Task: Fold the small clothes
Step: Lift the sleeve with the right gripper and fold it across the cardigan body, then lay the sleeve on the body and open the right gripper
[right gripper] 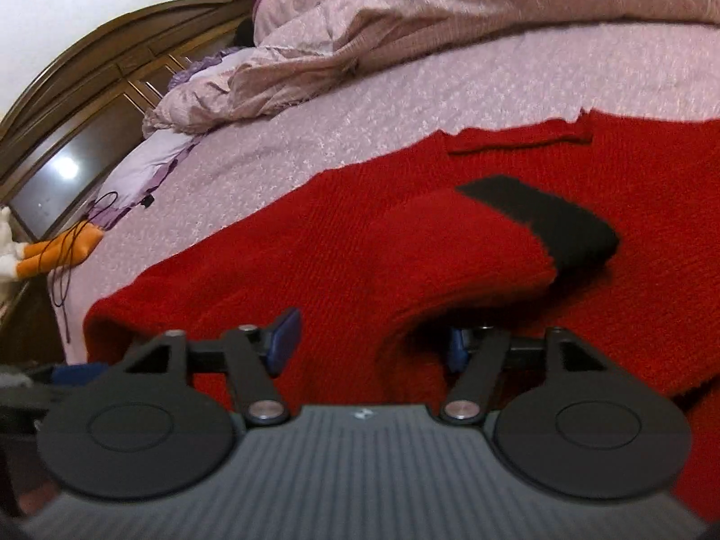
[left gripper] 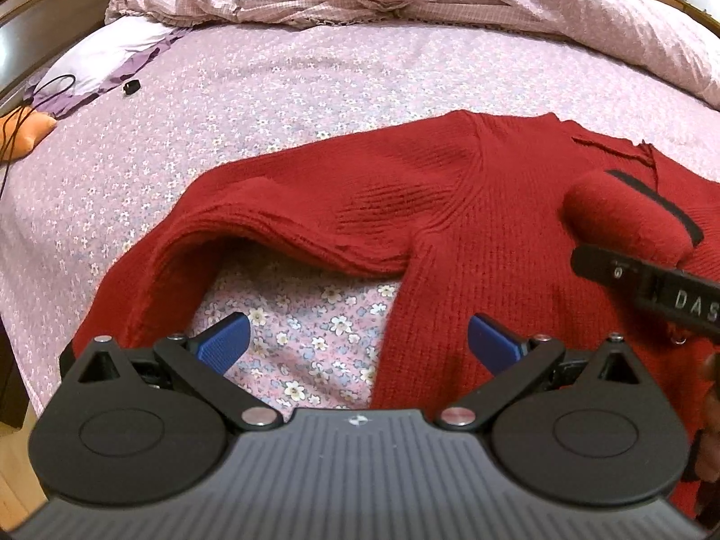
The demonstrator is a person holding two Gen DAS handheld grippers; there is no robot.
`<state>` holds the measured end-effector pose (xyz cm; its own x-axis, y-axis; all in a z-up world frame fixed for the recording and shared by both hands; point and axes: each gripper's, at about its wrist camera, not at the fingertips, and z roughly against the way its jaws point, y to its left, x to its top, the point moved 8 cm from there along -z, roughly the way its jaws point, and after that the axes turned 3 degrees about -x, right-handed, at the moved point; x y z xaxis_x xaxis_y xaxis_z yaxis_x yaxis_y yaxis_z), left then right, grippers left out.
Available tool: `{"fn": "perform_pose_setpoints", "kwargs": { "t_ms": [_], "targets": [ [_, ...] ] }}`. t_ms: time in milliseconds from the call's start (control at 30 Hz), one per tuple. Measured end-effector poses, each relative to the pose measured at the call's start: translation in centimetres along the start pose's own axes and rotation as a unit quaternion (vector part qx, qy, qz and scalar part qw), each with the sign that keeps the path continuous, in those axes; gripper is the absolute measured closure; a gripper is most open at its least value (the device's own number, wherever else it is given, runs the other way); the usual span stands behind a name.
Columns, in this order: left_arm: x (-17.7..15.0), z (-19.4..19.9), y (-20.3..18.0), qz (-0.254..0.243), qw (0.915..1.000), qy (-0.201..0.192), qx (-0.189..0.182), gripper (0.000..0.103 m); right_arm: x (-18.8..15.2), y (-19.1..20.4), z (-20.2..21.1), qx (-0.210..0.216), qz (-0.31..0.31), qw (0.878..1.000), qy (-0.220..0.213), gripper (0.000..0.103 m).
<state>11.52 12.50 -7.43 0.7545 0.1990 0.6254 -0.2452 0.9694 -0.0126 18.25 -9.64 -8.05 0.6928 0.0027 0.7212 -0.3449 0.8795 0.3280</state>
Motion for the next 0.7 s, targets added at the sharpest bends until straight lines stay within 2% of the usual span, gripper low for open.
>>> {"fn": "perform_pose_setpoints", "kwargs": {
  "t_ms": [267, 433, 567, 700],
  "targets": [
    [0.6, 1.0, -1.5, -0.009, 0.9999, -0.011, -0.009, 0.0, -0.4, 0.0, 3.6, 0.005, -0.023, 0.999, 0.031, 0.034],
    [1.5, 2.0, -4.4, -0.044, 0.9983, -0.026, -0.03, 0.0, -0.5, -1.4, 7.0, -0.012, -0.02, 0.999, 0.03, 0.034],
    [2.5, 2.9, -8.1, -0.076, 0.9943, -0.036, -0.065, 0.0, 0.2, -4.0, 9.5, -0.056, -0.027, 0.998, 0.003, 0.034],
    [3.4, 3.3, -12.1, -0.115, 0.9888, -0.055, -0.077, 0.0, 0.6, -7.2, 11.0, -0.116, -0.037, 0.992, -0.019, 0.034]
  ]
}}
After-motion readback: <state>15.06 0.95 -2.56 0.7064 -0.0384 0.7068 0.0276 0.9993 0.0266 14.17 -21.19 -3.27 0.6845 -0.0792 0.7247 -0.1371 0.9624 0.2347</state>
